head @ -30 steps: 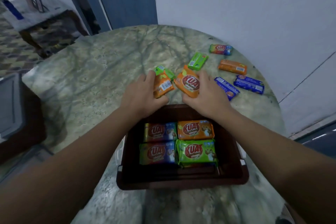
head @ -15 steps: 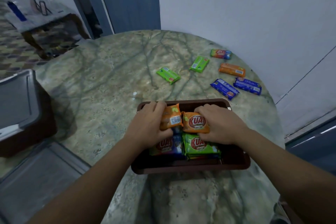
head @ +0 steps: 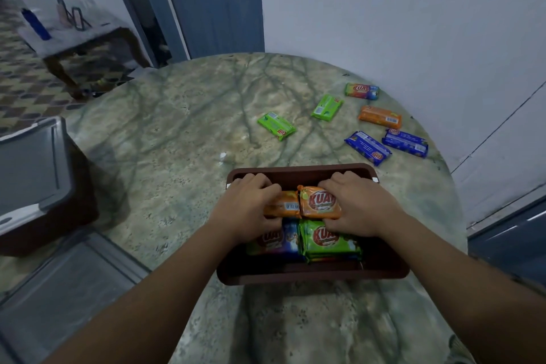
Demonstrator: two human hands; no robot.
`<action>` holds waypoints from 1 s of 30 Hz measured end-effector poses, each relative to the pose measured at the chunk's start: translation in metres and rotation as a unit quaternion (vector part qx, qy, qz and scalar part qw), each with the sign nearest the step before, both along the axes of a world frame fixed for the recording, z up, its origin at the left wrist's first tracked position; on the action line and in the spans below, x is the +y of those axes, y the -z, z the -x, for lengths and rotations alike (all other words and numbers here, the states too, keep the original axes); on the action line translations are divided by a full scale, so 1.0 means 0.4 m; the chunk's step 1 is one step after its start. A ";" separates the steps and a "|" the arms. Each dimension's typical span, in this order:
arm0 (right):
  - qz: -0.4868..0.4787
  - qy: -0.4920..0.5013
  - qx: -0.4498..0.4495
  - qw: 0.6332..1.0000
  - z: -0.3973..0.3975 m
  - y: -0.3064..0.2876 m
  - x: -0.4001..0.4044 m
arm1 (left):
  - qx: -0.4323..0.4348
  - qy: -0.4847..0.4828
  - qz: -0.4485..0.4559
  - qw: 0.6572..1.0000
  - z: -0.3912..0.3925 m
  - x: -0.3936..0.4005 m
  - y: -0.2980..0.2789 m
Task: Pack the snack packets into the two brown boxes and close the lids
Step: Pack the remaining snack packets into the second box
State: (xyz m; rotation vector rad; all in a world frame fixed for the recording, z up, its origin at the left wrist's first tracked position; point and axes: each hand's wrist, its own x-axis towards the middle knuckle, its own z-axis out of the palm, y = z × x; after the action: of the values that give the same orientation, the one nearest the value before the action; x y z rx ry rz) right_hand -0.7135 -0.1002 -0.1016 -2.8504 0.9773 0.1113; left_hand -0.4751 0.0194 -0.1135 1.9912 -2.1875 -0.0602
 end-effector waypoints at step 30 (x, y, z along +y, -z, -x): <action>-0.023 0.019 -0.041 0.999 0.004 0.001 -0.002 | -0.001 -0.022 -0.014 1.000 -0.014 -0.012 0.011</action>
State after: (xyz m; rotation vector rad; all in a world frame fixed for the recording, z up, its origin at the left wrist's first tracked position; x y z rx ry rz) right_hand -0.7150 -0.1010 -0.1020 -2.7692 0.9989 0.0134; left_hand -0.4695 0.0148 -0.1180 2.0537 -2.1542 -0.0831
